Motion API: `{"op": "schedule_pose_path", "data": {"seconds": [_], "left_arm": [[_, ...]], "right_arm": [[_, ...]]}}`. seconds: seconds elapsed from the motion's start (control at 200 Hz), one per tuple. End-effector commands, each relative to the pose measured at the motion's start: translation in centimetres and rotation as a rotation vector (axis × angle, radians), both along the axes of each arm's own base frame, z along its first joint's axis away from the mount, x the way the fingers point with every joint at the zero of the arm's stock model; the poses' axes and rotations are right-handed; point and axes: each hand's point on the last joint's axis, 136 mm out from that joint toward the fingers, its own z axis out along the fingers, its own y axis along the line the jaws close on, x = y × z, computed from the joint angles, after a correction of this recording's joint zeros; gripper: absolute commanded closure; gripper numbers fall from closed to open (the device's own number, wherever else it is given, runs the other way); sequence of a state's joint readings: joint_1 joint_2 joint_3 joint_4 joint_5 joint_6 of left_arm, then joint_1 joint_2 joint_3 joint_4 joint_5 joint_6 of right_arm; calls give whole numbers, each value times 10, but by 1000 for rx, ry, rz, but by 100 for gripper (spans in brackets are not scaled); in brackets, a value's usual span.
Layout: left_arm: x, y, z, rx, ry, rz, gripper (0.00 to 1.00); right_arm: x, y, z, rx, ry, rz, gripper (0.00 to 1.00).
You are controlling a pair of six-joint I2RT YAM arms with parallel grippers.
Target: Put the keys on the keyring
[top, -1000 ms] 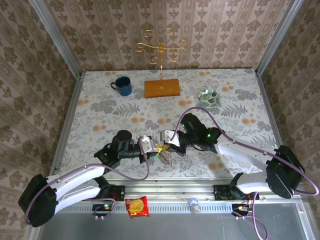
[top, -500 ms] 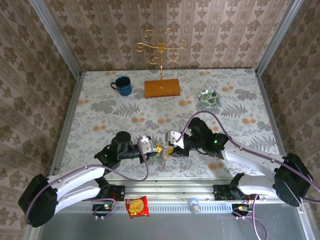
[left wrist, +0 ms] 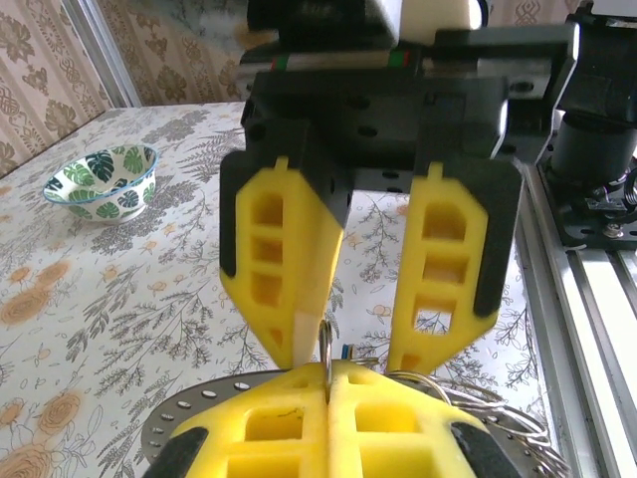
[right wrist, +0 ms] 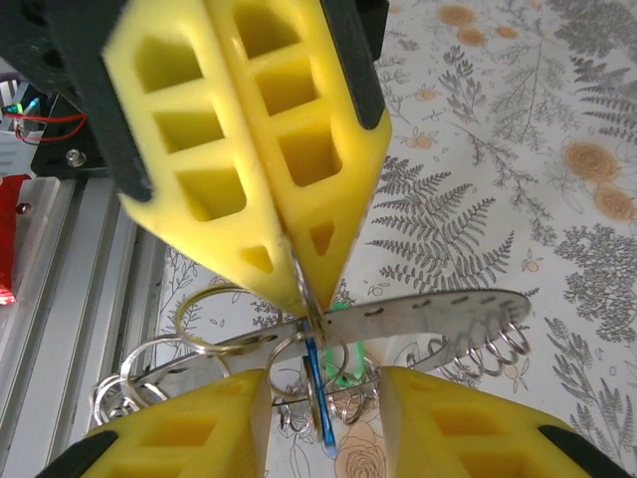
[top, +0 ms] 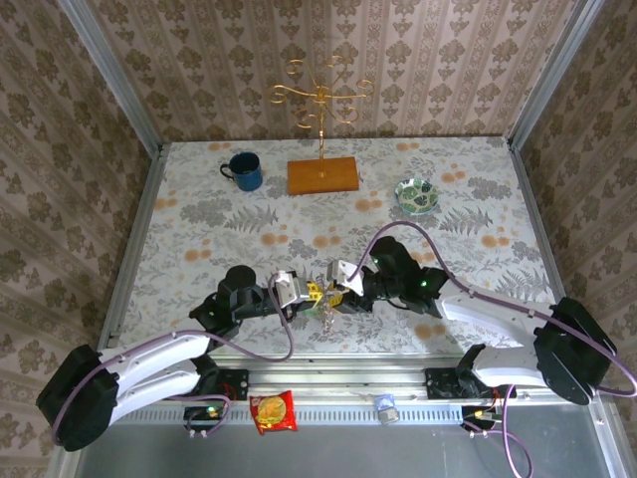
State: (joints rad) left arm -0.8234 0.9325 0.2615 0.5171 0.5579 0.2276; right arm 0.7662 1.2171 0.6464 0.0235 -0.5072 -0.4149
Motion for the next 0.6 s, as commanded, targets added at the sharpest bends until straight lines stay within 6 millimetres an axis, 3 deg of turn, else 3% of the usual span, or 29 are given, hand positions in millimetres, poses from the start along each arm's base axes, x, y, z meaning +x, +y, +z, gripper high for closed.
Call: {"op": "schedule_pose_path", "data": {"seconds": [0.0, 0.125, 0.265, 0.595], "left_arm": [[-3, -2, 10, -46, -34, -31, 100], [-5, -4, 9, -44, -43, -48, 100], [-6, -6, 9, -55, -52, -63, 100], [-9, -5, 9, -57, -53, -75, 100]], "right_arm": [[-5, -7, 24, 61, -53, 12, 62], [-6, -12, 37, 61, -87, 7, 61], [-3, -3, 47, 72, -81, 28, 63], [-3, 10, 40, 54, -42, 95, 71]]}}
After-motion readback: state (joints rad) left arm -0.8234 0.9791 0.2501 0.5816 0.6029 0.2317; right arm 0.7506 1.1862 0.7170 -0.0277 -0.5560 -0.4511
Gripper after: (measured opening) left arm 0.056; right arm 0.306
